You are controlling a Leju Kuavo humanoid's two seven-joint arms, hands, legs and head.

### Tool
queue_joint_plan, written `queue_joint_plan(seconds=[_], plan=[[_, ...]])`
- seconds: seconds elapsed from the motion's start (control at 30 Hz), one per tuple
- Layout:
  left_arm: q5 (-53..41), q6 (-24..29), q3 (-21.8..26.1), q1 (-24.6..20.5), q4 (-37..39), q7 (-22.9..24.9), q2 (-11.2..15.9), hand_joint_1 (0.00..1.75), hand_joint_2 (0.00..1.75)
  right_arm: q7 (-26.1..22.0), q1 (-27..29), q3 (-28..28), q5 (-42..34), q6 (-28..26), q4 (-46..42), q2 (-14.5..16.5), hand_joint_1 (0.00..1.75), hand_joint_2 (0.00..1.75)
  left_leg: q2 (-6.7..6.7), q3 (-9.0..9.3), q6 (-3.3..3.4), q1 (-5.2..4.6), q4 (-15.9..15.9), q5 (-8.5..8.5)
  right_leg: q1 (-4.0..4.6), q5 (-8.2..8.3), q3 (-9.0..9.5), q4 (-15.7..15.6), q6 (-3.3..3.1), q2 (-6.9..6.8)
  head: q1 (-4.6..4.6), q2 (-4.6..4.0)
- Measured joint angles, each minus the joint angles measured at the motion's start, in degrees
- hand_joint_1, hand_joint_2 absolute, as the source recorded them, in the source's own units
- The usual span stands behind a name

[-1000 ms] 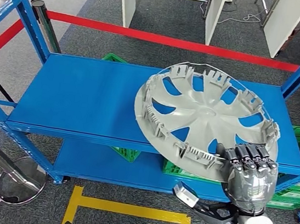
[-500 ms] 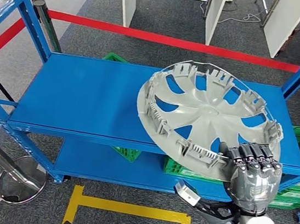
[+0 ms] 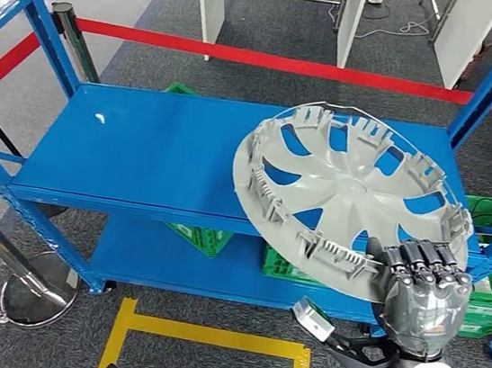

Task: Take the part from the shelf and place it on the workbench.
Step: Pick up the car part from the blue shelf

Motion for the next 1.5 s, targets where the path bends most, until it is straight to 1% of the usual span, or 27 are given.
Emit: queue_joint_plan(seconds=[0.1,0.13,0.17,0.23,0.3,0.33,0.4,0.47,0.5,0.6,0.63,0.67,0.7,0.77,0.83,0.87,0.93,1.0,1.1,1.13,1.17,1.23,1.3,1.37,1.4,1.47,1.5], plan=[[0.0,0.1,0.0,-0.1,0.0,0.0,0.1,0.00,1.75,0.1,0.1,-0.2,0.0,0.0,-0.4,0.0,1.75,1.75,0.18,-2.41,-0.20,0.00,9.9,-8.24,0.42,1.52,-1.76,0.1,-1.07,-0.37,-0.60,-0.01],[0.0,0.1,0.0,-0.1,0.0,0.0,0.1,0.00,1.75,0.2,0.2,-0.2,0.0,0.0,-0.6,0.0,1.75,1.75,0.18,-2.67,-0.11,-0.03,12.9,-9.73,0.64,2.00,-2.45,0.2,-1.18,-0.48,-0.68,-0.01],[0.0,0.1,0.0,-0.2,0.0,0.0,0.1,0.00,1.75,0.2,0.3,-0.3,0.0,0.0,-0.7,0.0,1.75,1.75,0.19,-2.13,0.11,-0.09,14.3,-10.04,0.85,2.45,-3.11,0.2,-1.26,-0.57,-0.69,-0.01],[0.0,0.2,0.0,-0.2,0.0,0.0,0.1,0.00,1.75,0.3,0.5,-0.3,0.0,0.0,-1.1,0.0,1.75,1.75,0.18,1.81,0.96,-0.40,10.6,-8.03,1.26,3.27,-4.24,0.3,-1.32,-0.66,-0.69,-0.01],[0.0,0.3,0.0,-0.3,0.0,0.0,0.2,0.00,1.75,0.2,0.6,-0.4,0.0,0.0,-1.8,0.0,1.75,1.75,0.19,7.43,2.20,-0.95,2.2,-6.42,1.49,4.03,-4.96,0.3,-1.19,-0.70,-0.65,-0.01],[0.0,0.4,0.0,-0.4,0.0,0.0,0.2,0.00,1.75,0.2,0.7,-0.4,0.0,0.0,-2.1,0.1,1.75,1.75,0.19,9.29,2.48,-1.23,-0.9,-6.15,1.47,4.46,-5.19,0.3,-0.95,-0.74,-0.63,-0.01],[-0.1,0.9,0.0,-0.5,0.0,0.0,0.2,0.00,1.75,0.1,0.8,-0.4,0.0,0.0,-2.7,0.2,1.75,1.75,0.19,10.27,2.54,-1.68,-3.3,-5.99,1.20,5.38,-5.43,-0.1,-0.20,-0.81,-0.69,-0.01],[-0.1,1.5,0.0,-0.5,0.0,0.2,0.1,0.00,1.75,0.0,1.1,-0.5,0.0,0.0,-3.2,0.3,1.75,1.75,0.34,9.74,2.65,-1.63,-4.1,-4.69,1.00,5.46,-5.77,-0.2,0.49,-0.78,-0.74,-0.01],[-0.1,1.8,0.0,-0.6,0.0,0.3,0.0,0.00,1.75,-0.1,1.2,-0.5,0.0,0.0,-3.3,0.3,1.75,1.75,0.47,9.30,2.86,-1.49,-4.5,-3.95,1.02,4.20,-6.30,0.6,0.71,-0.73,-0.66,0.00],[-0.1,2.0,0.0,-0.8,0.0,0.4,-0.2,0.00,1.75,-0.1,1.3,-0.5,0.0,0.0,-3.7,0.3,1.75,1.75,0.73,7.14,3.28,-1.42,-4.8,-1.91,1.01,-3.62,-8.74,8.9,1.17,-0.64,-0.49,-0.01],[-0.1,2.0,0.0,-0.8,0.0,0.5,-0.2,0.00,1.75,-0.1,1.3,-0.5,0.0,0.0,-3.7,0.3,1.75,1.75,0.77,6.29,3.25,-1.46,-4.7,-1.30,1.00,-5.28,-9.23,12.3,1.32,-0.65,-0.50,-0.01],[0.0,2.0,0.0,-0.8,0.0,0.5,-0.3,0.00,1.75,-0.1,1.3,-0.5,0.0,0.0,-3.7,0.3,1.75,1.75,0.82,5.41,3.20,-1.48,-4.5,-0.71,0.99,-5.50,-9.16,14.6,1.46,-0.65,-0.50,-0.01],[0.0,2.0,0.0,-0.8,0.0,0.5,-0.4,0.00,1.75,-0.1,1.4,-0.5,0.0,0.0,-3.8,0.3,1.75,1.75,0.86,4.45,3.09,-1.45,-4.3,-0.14,0.97,-4.42,-8.27,15.1,1.58,-0.66,-0.48,-0.01],[0.1,2.2,0.0,-0.8,0.0,0.6,-0.5,0.00,1.75,-0.1,1.4,-0.6,0.0,0.0,-3.8,0.3,1.75,1.75,0.88,2.65,2.70,-1.38,-3.6,0.82,0.80,-1.15,-3.65,10.6,1.80,-0.67,-0.48,-0.01],[0.8,2.7,0.0,-0.9,0.0,1.0,-0.5,0.00,1.75,-0.3,1.4,-0.6,0.0,0.0,-4.0,0.4,1.75,1.75,0.84,1.27,2.15,-1.55,-2.6,1.55,0.72,-1.16,2.49,2.3,1.75,-0.62,-0.45,-0.01],[1.3,3.1,0.1,-1.0,0.0,1.3,-0.6,0.00,1.75,-0.5,1.4,-0.7,0.0,0.0,-4.2,0.5,1.75,1.75,0.82,0.82,1.90,-1.65,-2.2,1.98,0.74,-1.99,4.15,-0.5,1.52,-0.56,-0.44,0.00],[2.8,3.8,0.5,-1.0,0.0,2.0,-0.7,0.00,1.75,-0.8,1.6,-1.1,0.0,0.0,-4.7,0.9,1.75,1.75,0.77,0.21,1.39,-1.68,-2.0,2.98,0.87,-2.63,4.22,-2.2,0.59,-0.51,-0.42,-0.01],[4.4,4.4,1.3,-1.0,0.1,2.6,-0.7,0.00,1.75,-0.9,1.9,-1.7,0.0,0.0,-5.1,1.3,1.75,1.75,0.70,-0.39,0.75,-1.47,-1.3,1.74,0.84,-1.76,3.03,-2.0,-0.46,-0.73,-0.45,-0.01],[7.2,4.6,3.1,-1.1,0.1,3.4,-1.0,0.00,1.75,-1.2,2.2,-2.6,0.0,0.0,-5.9,2.1,1.75,1.75,0.68,-1.75,-0.09,-1.14,6.4,-6.51,0.80,-0.03,1.39,-1.9,-1.48,-0.97,-0.74,-0.01],[8.0,4.7,3.7,-1.2,0.1,3.5,-1.1,0.00,1.75,-1.3,2.3,-2.8,0.0,0.0,-6.2,2.3,1.75,1.75,0.68,-2.07,-0.23,-1.06,9.9,-8.58,0.84,0.58,0.73,-1.8,-1.54,-1.00,-0.79,-0.01],[8.6,4.7,4.4,-1.3,0.1,3.7,-1.2,0.00,1.75,-1.4,2.4,-3.1,0.0,0.0,-6.5,2.5,1.75,1.75,0.68,-1.98,-0.30,-0.99,12.5,-9.29,0.89,1.20,-0.02,-1.6,-1.53,-1.01,-0.78,-0.01],[10.1,4.7,5.8,-1.4,0.1,4.3,-1.4,0.00,1.75,-1.6,2.6,-3.6,0.0,0.0,-7.0,2.9,1.75,1.75,0.68,0.48,-0.07,-0.94,12.4,-7.19,0.96,2.26,-1.95,-1.0,-1.42,-1.01,-0.79,-0.01],[12.1,4.7,7.3,-1.5,0.1,5.2,-1.6,0.00,1.75,-2.0,3.0,-4.2,0.0,0.0,-7.6,3.3,1.75,1.75,0.62,5.91,0.69,-1.06,5.4,-5.07,1.07,3.15,-3.50,-0.5,-1.21,-0.98,-0.77,-0.01],[13.8,4.9,9.0,-1.6,0.1,6.1,-1.8,0.00,1.75,-2.4,3.2,-4.8,0.0,0.0,-8.1,3.7,1.75,1.75,0.54,10.25,1.34,-1.33,-1.8,-5.58,1.11,4.11,-4.32,-0.4,-0.75,-1.00,-0.74,-0.01],[14.3,4.9,9.7,-1.7,0.1,6.4,-1.9,0.00,1.75,-2.6,3.2,-5.0,0.0,0.0,-8.3,4.0,1.75,1.75,0.51,10.98,1.51,-1.52,-3.5,-6.05,1.04,4.65,-4.57,-0.5,-0.41,-1.03,-0.72,0.00],[14.8,4.9,10.9,-1.7,0.1,6.7,-2.1,0.00,1.75,-2.8,3.3,-5.4,0.0,0.0,-8.7,4.3,1.75,1.75,0.61,10.57,1.89,-1.64,-4.5,-5.24,0.82,5.41,-4.98,-0.7,0.35,-0.99,-0.76,-0.01],[14.9,4.9,11.4,-1.7,0.1,6.7,-2.2,0.00,1.75,-2.8,3.3,-5.6,0.0,0.0,-8.9,4.4,1.75,1.75,0.72,10.07,2.30,-1.59,-4.8,-4.53,0.76,4.74,-5.36,-0.4,0.69,-0.89,-0.74,-0.01]])
